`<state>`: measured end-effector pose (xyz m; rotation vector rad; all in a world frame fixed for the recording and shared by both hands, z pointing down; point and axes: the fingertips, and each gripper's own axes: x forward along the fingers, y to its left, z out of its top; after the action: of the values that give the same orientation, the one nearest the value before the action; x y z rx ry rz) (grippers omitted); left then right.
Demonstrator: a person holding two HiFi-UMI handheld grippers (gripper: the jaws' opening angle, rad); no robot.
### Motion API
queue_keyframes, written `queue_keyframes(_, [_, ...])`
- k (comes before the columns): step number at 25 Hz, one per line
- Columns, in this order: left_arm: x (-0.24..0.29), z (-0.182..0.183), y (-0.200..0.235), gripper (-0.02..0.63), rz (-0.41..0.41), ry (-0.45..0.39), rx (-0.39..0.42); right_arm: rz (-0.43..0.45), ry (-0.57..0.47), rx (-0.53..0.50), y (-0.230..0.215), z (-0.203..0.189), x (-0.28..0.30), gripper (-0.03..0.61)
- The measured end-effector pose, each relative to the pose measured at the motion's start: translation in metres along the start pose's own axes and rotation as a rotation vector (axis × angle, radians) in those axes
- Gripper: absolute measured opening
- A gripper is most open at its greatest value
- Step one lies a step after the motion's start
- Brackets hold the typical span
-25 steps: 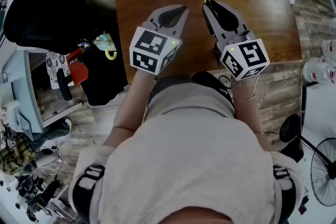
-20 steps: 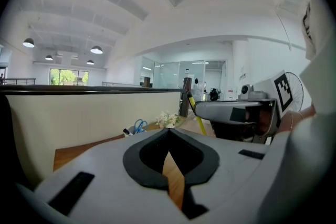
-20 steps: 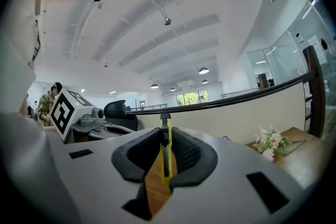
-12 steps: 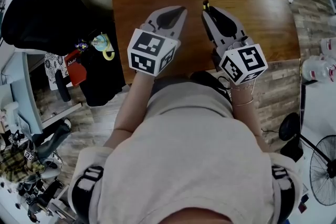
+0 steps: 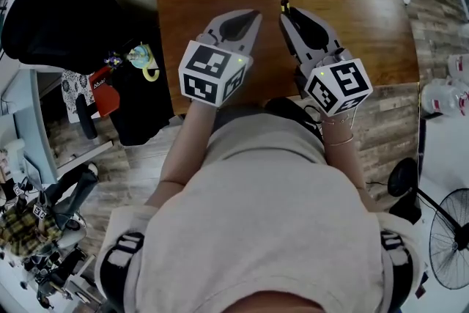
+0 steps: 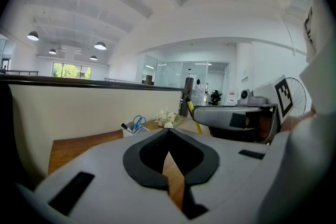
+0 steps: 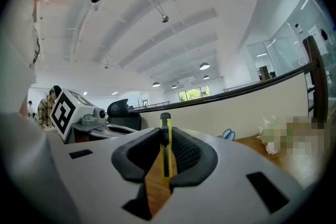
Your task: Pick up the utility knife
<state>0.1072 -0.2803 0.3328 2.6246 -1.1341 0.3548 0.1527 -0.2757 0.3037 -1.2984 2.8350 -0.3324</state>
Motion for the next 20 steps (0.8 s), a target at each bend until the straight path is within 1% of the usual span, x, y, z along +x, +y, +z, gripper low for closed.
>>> queue_keyframes(8, [0.0029, -0.0055, -0.0010, 0.012, -0.006, 0.010, -0.013, 0.013, 0.024, -0.005, 0.0025, -0.0066, 0.0020, 0.077])
queue_keyframes(20, [0.0044, -0.0062, -0.0017, 0.012, 0.000, 0.001, -0.023, 0.012, 0.028, -0.005, -0.0007, -0.0103, -0.0005, 0.077])
